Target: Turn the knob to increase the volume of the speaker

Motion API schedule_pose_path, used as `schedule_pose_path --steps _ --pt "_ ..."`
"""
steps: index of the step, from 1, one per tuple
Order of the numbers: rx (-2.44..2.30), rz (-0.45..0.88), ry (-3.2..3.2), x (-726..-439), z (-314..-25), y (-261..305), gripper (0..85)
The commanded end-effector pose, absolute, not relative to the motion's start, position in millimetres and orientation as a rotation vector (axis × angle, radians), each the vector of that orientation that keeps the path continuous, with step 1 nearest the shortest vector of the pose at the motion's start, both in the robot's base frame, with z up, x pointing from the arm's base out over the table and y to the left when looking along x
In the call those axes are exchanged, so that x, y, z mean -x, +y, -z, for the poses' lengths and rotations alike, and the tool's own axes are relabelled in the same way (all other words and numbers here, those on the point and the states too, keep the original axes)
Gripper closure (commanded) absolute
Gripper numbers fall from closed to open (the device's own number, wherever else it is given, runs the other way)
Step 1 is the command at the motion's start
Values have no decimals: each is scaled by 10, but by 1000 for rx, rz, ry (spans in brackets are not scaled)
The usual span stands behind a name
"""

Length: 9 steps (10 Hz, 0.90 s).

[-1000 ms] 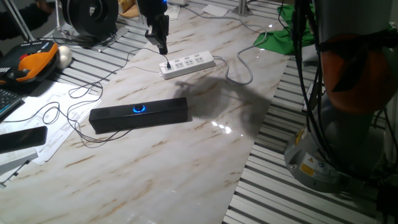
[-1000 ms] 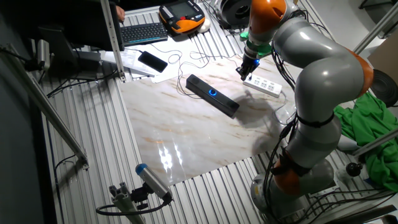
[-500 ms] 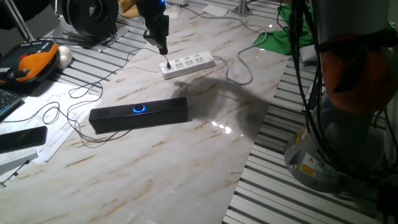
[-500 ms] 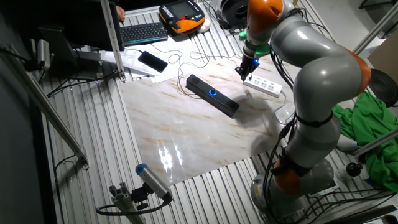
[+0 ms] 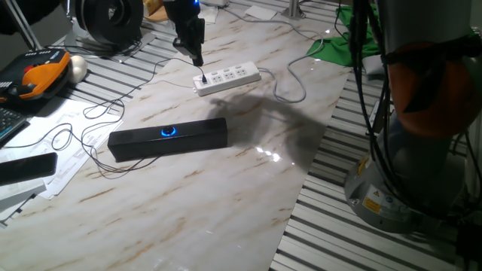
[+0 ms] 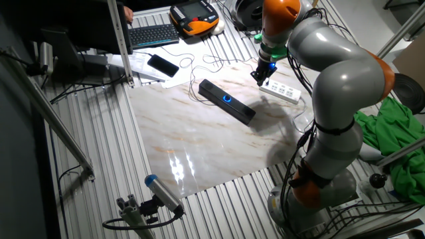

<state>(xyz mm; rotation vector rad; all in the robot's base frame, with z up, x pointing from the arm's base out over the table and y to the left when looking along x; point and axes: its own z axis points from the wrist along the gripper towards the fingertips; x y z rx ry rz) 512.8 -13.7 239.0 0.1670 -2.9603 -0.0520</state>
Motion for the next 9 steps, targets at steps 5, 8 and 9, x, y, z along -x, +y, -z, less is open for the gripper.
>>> schedule_pose_path --steps 5,8,9 --pt "-148 19 -2936 -5300 -2422 399 510" --pt "-259 6 -2921 -5412 -2277 662 510" --pt "-296 2 -2916 -5435 -2203 728 510"
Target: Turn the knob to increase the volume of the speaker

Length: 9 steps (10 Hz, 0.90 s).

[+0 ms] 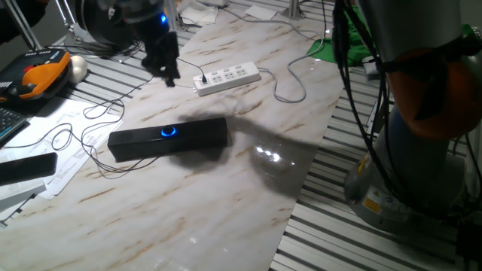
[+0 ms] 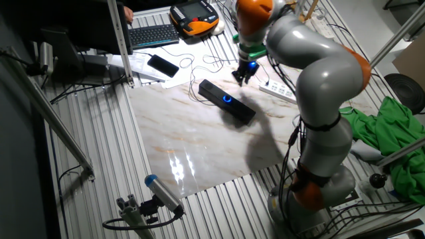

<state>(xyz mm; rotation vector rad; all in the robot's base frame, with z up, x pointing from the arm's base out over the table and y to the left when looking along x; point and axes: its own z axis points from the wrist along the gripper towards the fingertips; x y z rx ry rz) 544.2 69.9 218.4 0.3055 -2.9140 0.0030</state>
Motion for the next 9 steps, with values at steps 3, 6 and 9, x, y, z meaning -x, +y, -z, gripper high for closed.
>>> schedule_pose_path --steps 3,6,9 --pt "-518 -34 -2886 -5518 -1947 885 510" --pt "-645 13 -2871 -5641 -1713 916 510" --pt "-654 37 -2895 -5621 -1543 955 510"
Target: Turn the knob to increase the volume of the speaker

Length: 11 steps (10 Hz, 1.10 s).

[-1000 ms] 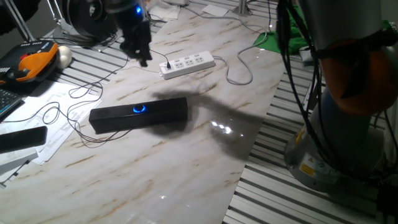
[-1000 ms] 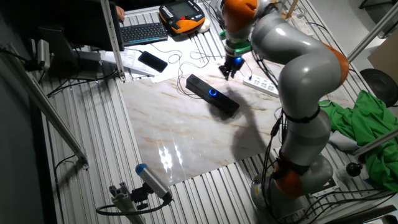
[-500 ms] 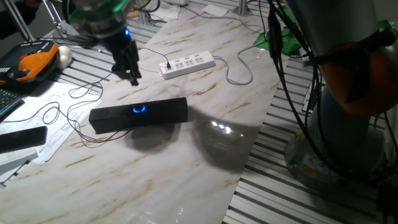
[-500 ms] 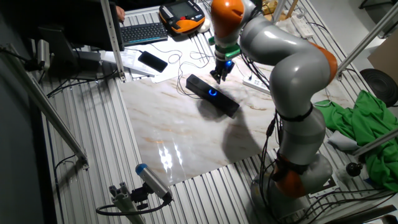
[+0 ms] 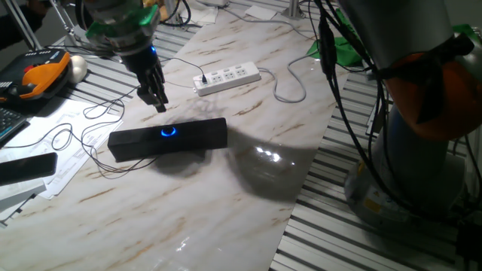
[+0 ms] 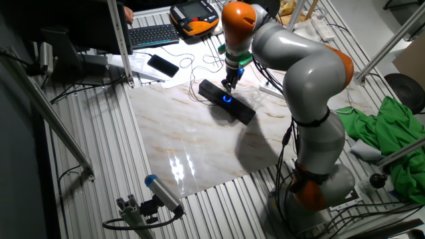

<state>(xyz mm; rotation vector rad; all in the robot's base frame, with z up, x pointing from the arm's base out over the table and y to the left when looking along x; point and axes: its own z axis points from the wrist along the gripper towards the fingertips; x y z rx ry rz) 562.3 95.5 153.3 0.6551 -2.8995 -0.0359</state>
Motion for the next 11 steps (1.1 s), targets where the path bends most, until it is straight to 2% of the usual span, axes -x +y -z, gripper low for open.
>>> schedule_pose_path --steps 1,9,10,11 --pt "-659 35 -2915 -5608 -1461 949 510" --pt "-671 100 -2968 -5654 -1063 947 510" --pt "-667 99 -2972 -5659 -1039 954 340" --pt "-661 100 -2974 -5662 -1033 956 340"
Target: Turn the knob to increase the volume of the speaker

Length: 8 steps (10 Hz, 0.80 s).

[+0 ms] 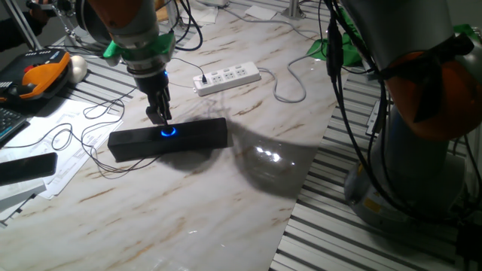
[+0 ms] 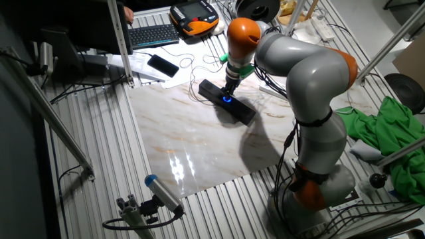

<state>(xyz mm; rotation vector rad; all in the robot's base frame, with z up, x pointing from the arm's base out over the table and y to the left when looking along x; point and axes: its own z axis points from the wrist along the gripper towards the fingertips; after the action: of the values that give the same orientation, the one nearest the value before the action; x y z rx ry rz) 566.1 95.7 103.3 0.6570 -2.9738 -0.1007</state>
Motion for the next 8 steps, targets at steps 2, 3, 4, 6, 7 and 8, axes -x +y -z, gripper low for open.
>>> schedule_pose_path --steps 2,3,4,6,7,8 --pt "-647 100 -2977 -5663 -1020 956 340" --pt "-648 106 -2979 -5667 -984 948 340" --pt "-649 115 -2981 -5673 -942 943 340" --pt "-649 121 -2983 -5674 -898 934 340" --pt "-652 128 -2983 -5667 -878 925 340" --pt "-655 128 -2984 -5661 -866 926 340"
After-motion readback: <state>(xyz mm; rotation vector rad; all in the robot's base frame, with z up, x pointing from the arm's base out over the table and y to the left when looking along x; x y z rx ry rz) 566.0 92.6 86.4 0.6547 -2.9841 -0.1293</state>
